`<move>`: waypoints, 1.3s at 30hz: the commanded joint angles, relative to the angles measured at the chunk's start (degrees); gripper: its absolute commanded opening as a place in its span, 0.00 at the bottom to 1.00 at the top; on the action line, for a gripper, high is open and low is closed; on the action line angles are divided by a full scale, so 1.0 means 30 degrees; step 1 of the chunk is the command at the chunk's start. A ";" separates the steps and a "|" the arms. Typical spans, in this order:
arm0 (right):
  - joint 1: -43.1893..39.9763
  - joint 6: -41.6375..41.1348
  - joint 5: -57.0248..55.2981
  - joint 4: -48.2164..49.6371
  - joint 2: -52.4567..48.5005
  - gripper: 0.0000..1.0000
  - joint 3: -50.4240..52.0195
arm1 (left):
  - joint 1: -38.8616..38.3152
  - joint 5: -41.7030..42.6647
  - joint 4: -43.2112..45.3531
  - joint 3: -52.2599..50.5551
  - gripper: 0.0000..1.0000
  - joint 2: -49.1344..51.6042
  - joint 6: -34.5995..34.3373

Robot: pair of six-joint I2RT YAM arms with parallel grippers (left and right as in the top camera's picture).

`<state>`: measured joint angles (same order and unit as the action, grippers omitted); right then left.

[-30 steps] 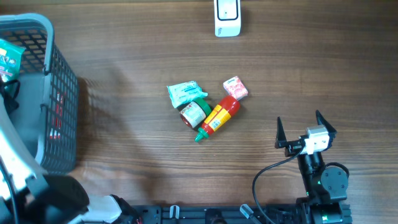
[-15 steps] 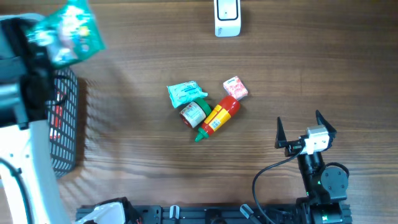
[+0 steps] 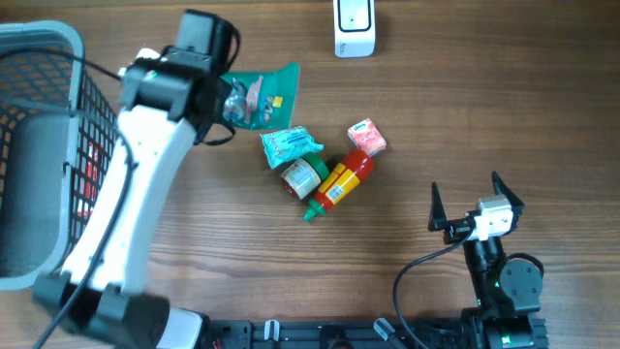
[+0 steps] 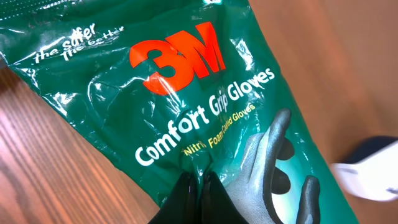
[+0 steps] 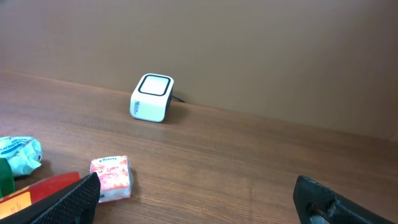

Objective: Scan the item barcode
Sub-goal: 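Lift the gloves pack out and lay it left of the jar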

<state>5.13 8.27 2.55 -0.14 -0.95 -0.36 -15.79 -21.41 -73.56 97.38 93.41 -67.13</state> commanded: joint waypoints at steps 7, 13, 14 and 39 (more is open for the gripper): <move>0.0051 0.0240 0.0175 0.0044 -0.0022 1.00 0.0015 | -0.0080 0.2004 0.0277 -0.1683 0.04 0.4707 -0.1727; 0.0058 0.0240 0.0175 0.0044 -0.0022 1.00 0.0015 | -0.0284 0.4590 0.0211 -0.3213 0.04 0.5654 -0.6222; 0.0051 0.0240 0.0182 0.0044 -0.0022 1.00 0.0015 | -0.0408 0.4714 0.0219 -0.3249 0.04 0.5654 -0.6280; 0.0058 0.0240 0.0175 0.0044 -0.0022 1.00 0.0015 | 0.1909 -0.3519 0.2018 0.4816 1.00 -0.4889 0.0364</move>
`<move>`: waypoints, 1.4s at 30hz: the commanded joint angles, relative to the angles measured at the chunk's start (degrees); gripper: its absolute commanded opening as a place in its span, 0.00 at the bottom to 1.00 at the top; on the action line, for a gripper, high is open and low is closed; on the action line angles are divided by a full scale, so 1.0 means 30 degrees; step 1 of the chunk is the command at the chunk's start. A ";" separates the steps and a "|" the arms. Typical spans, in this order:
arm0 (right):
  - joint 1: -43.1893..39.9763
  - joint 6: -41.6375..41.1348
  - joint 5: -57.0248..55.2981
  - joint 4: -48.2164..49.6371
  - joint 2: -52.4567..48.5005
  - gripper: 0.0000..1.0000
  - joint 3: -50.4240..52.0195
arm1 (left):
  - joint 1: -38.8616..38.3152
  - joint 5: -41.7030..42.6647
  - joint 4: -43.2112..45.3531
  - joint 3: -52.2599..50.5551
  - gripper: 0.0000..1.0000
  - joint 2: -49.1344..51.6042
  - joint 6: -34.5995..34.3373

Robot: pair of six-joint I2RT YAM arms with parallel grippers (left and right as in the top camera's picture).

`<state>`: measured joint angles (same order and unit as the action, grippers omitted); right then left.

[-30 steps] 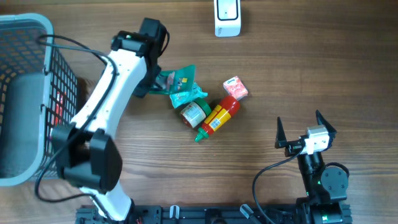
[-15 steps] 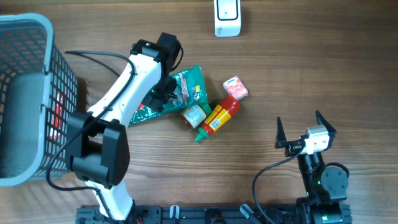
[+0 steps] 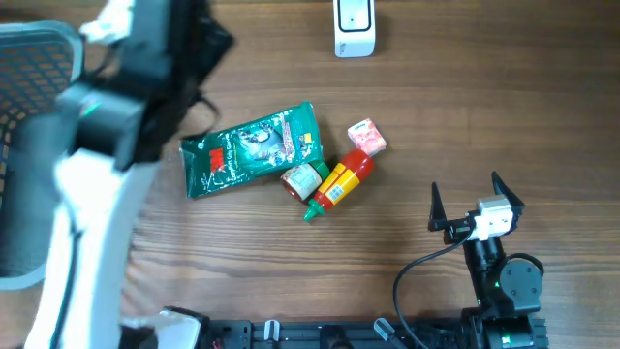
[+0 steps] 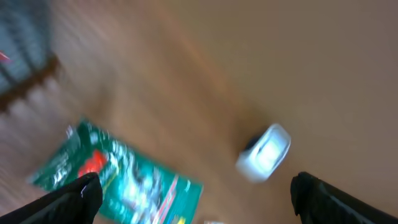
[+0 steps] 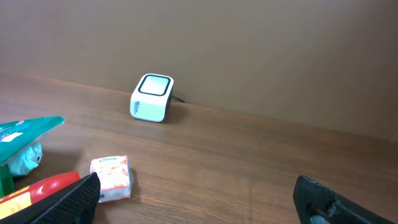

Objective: Scan the item barcode
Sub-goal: 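Lift the gloves pack out and lay it left of the jar, then reach the left gripper into the basket and grasp the red tube box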

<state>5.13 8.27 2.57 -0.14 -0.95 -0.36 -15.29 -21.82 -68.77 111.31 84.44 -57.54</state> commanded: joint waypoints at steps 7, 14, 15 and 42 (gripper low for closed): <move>0.0051 0.0240 0.0168 0.0051 -0.0022 1.00 0.0015 | 0.8903 -0.2900 0.0182 0.0146 1.00 -0.2907 -0.5384; 0.0051 0.0248 0.0175 0.0044 -0.0022 1.00 0.0015 | 1.7937 0.6339 -0.4605 0.0146 1.00 0.0816 -1.6546; 0.0051 0.0240 0.0168 0.0044 -0.0022 1.00 0.0015 | 1.8411 0.7147 -0.4597 0.0146 1.00 0.1348 -1.6619; 0.0051 0.0240 0.0168 0.0044 -0.0022 1.00 0.0015 | 1.6888 0.3789 -0.5530 0.0109 1.00 1.4557 -1.6983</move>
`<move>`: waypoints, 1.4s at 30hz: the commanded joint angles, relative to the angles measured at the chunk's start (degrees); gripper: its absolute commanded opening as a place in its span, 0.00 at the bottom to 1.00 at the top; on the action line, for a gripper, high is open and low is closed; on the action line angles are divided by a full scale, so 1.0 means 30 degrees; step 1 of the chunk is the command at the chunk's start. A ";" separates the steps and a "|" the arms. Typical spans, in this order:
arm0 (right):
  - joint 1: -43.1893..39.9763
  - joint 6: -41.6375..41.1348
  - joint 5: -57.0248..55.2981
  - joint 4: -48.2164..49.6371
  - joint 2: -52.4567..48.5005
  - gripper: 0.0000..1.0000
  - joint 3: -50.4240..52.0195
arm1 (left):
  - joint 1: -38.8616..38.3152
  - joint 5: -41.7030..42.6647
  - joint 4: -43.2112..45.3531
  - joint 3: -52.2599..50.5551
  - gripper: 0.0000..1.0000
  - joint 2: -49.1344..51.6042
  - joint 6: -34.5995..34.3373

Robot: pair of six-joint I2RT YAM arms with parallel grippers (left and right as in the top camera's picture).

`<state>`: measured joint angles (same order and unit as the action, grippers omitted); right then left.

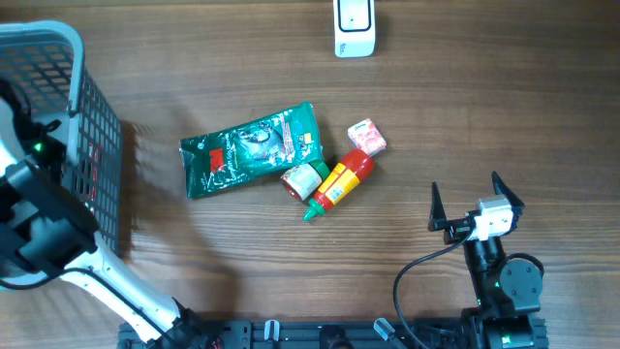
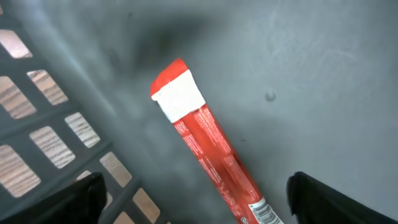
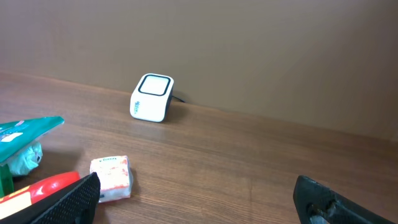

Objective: Scan the item barcode
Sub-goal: 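Reach the left gripper into the basket and grasp the red tube box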

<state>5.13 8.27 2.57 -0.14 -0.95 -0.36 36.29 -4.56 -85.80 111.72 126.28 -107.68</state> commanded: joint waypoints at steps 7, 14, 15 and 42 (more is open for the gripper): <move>0.0058 0.0240 0.0168 0.0044 -0.0022 1.00 0.0015 | -0.0634 -0.2652 0.0306 -0.0503 1.00 0.1894 -0.0189; 0.0051 0.0240 0.0175 0.0044 -0.0022 1.00 0.0015 | -0.0678 -0.2346 0.2739 -0.3752 1.00 0.1967 -0.0197; 0.0051 0.0240 0.0175 0.0044 -0.0022 1.00 0.0015 | -0.0678 -0.2353 0.3155 -0.4211 1.00 0.1967 -0.0197; 0.0058 0.0240 0.0175 0.0044 -0.0022 1.00 0.0015 | 0.4044 -0.2324 0.2623 -0.2732 0.04 -0.8444 0.7293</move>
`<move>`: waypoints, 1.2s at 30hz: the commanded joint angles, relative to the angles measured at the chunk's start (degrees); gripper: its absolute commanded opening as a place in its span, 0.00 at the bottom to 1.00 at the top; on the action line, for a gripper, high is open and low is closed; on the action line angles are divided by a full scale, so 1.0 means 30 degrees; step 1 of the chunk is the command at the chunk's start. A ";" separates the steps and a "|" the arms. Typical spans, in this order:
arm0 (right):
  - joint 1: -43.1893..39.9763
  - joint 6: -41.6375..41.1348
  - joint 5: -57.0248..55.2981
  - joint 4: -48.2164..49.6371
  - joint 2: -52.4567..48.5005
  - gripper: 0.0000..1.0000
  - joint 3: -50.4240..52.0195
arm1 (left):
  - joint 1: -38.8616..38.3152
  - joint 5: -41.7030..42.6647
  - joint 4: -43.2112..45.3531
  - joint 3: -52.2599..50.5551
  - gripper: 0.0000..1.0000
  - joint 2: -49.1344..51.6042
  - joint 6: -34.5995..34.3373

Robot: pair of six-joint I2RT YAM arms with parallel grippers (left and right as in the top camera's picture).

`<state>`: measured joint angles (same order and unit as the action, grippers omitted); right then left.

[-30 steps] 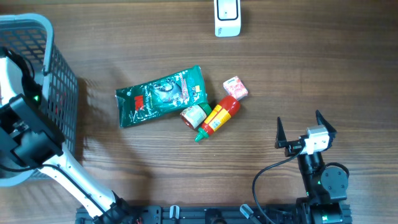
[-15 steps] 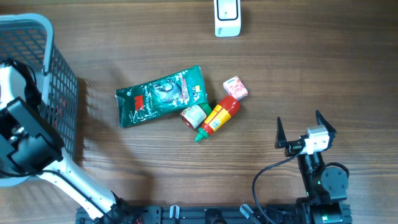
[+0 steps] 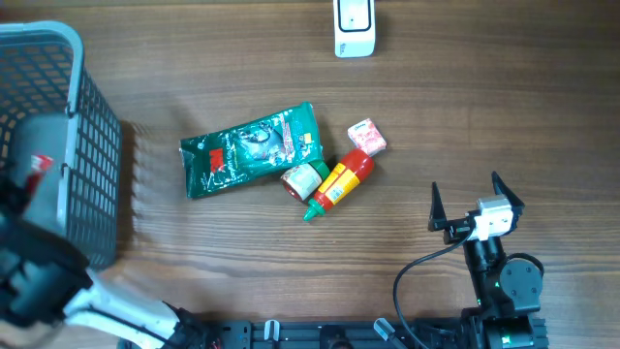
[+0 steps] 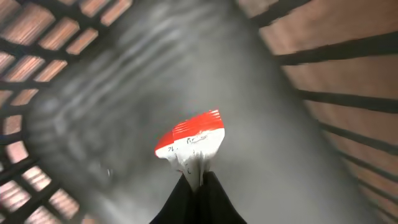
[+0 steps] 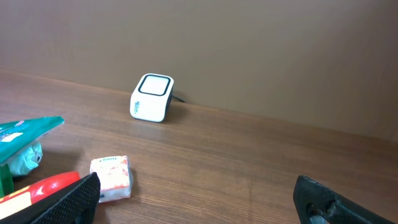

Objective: Scan the item barcode
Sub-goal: 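Reach the left gripper into the basket and grasp the red tube box, then carry the red tube box out and set it right of the sauce bottle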

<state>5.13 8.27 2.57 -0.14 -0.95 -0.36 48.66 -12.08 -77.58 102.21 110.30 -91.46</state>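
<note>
Inside the grey mesh basket (image 4: 56,37), my left gripper (image 4: 198,182) is shut on the end of a red-and-white packet (image 4: 189,138), which stands up from the jaws; the view is blurred. From overhead, the packet (image 3: 39,163) shows inside the basket (image 3: 97,155). The white barcode scanner (image 3: 355,27) stands at the table's far edge, and is also in the right wrist view as the scanner (image 5: 151,98). My right gripper (image 5: 199,202) rests open at the near right, holding nothing.
A green 3M glove pack (image 3: 250,148) lies mid-table beside a red sauce bottle (image 3: 341,182), a small jar (image 3: 301,179) and a pink packet (image 3: 367,136). My left arm (image 3: 29,281) reaches over the basket's near side.
My left gripper was open above the red-and-white packet lying on the basket floor. Now it is shut on the packet's end. The right arm has not moved.
My left gripper was shut on the green glove pack, held above the table. Then the pack lay on the table by the bottle and the gripper was open. Then the gripper was open inside the basket over the red-and-white packet, and now grips it.
</note>
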 commanded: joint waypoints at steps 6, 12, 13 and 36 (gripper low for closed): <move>0.0051 0.0240 0.0168 0.0051 -0.0022 1.00 0.0015 | -0.1581 0.1377 -0.0423 0.0437 0.04 -0.8553 0.2936; 0.0051 0.0240 0.0175 0.0044 -0.0022 1.00 0.0015 | -0.6688 0.1370 -0.1486 0.0430 0.04 -1.2284 0.4452; 0.0058 0.0240 0.0175 0.0051 -0.0022 1.00 0.0015 | -0.8145 0.1362 -0.1763 0.0430 0.04 -1.2437 0.5180; 0.0058 0.0240 0.0175 0.0044 -0.0022 1.00 0.0015 | -3.1204 -0.0627 1.0499 -0.3504 0.04 -0.0284 1.3384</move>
<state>5.13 8.27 2.57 -0.14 -0.97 -0.36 -42.89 -14.00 -51.46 92.14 103.83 -57.82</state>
